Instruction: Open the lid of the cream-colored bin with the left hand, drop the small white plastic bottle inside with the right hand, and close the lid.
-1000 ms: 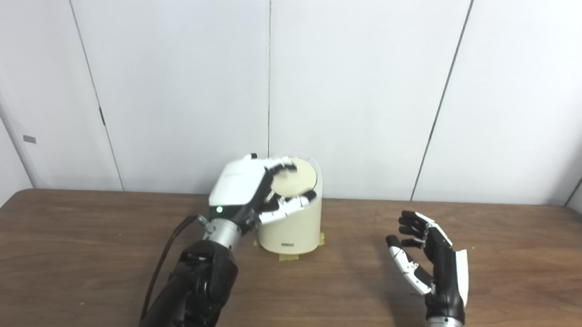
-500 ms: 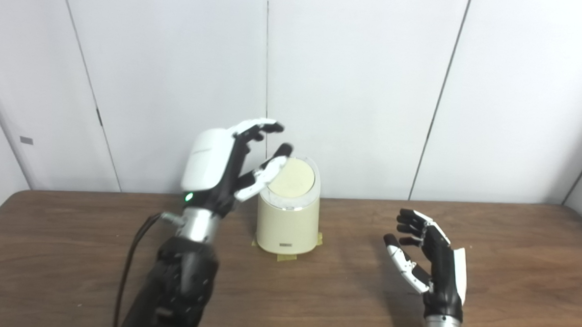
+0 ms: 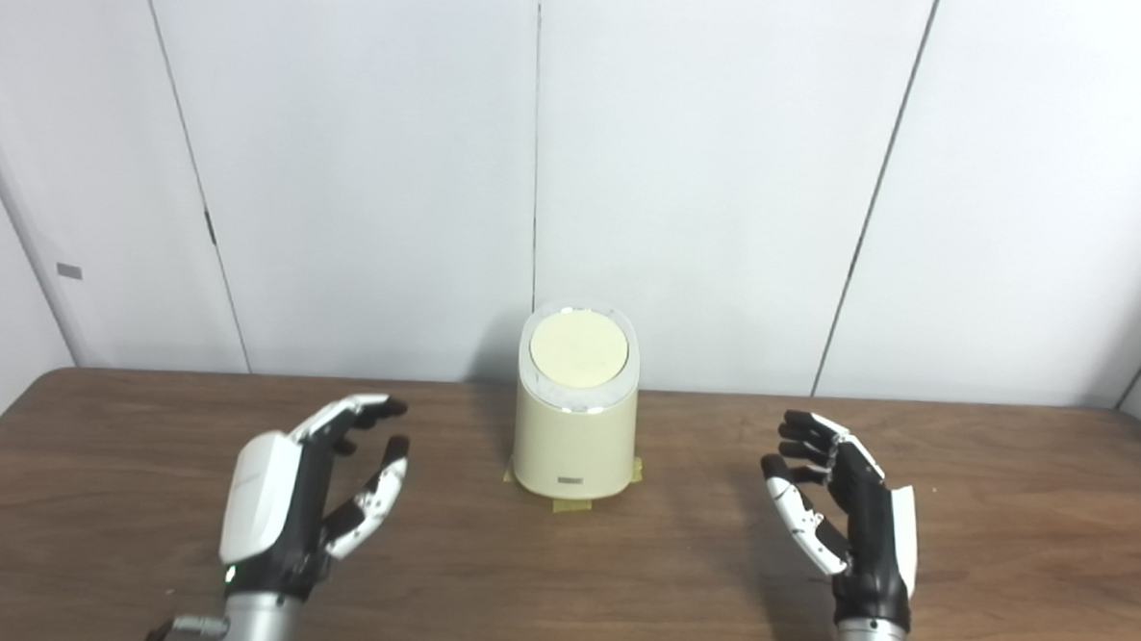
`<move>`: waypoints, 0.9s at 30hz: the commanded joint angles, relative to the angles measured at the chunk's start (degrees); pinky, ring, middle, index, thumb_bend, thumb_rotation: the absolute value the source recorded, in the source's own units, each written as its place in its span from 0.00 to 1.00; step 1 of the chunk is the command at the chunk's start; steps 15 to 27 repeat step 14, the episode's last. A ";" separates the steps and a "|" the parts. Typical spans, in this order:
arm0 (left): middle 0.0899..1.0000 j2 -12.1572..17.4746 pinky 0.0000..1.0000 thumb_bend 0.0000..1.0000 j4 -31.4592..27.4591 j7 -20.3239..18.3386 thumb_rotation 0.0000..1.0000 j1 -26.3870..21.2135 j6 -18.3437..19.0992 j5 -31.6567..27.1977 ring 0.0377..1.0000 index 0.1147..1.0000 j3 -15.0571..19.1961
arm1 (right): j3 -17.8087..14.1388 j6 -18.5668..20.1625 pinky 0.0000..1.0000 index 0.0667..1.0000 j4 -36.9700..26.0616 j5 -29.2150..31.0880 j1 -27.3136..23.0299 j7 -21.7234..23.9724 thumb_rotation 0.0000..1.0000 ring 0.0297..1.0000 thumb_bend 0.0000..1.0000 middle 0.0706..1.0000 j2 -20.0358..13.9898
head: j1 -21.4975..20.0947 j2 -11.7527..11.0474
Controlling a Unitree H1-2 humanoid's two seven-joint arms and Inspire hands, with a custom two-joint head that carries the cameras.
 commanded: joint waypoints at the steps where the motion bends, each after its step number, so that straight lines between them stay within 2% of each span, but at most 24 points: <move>1: 0.69 -0.09 0.59 0.22 -0.33 2.83 0.45 -0.40 -2.96 0.14 0.69 0.66 0.40 | -0.07 -1.30 0.54 0.67 -0.83 -1.15 0.74 -0.05 0.42 0.64 0.23 0.66 -0.65 | 0.07 0.17; 4: 0.69 -0.58 0.58 0.21 0.18 3.89 0.42 0.89 -3.39 1.24 0.69 0.66 0.25 | -0.03 -0.06 0.54 0.67 -1.98 -1.81 1.32 0.14 0.43 0.64 0.22 0.66 -0.75 | -0.08 0.34; 8: 0.68 -1.67 0.59 0.21 1.68 5.81 0.44 2.40 -3.49 2.32 0.69 0.65 0.05 | -0.59 -0.48 0.55 0.67 -2.19 -0.22 1.62 0.75 0.35 0.65 0.23 0.66 -1.04 | 0.23 0.89; 13: 0.69 -3.11 0.59 0.22 2.22 6.13 0.40 3.44 -2.61 1.54 0.69 0.66 -0.10 | -1.30 0.19 0.55 0.67 -2.97 0.87 1.94 1.56 0.43 0.65 0.26 0.66 -1.36 | 0.21 0.99; 27: 0.68 -3.42 0.59 0.22 2.14 6.17 0.40 3.57 -2.31 1.65 0.69 0.66 -0.12 | -1.45 0.37 0.55 0.67 -3.23 1.11 2.06 1.75 0.42 0.65 0.27 0.66 -1.35 | 0.07 1.03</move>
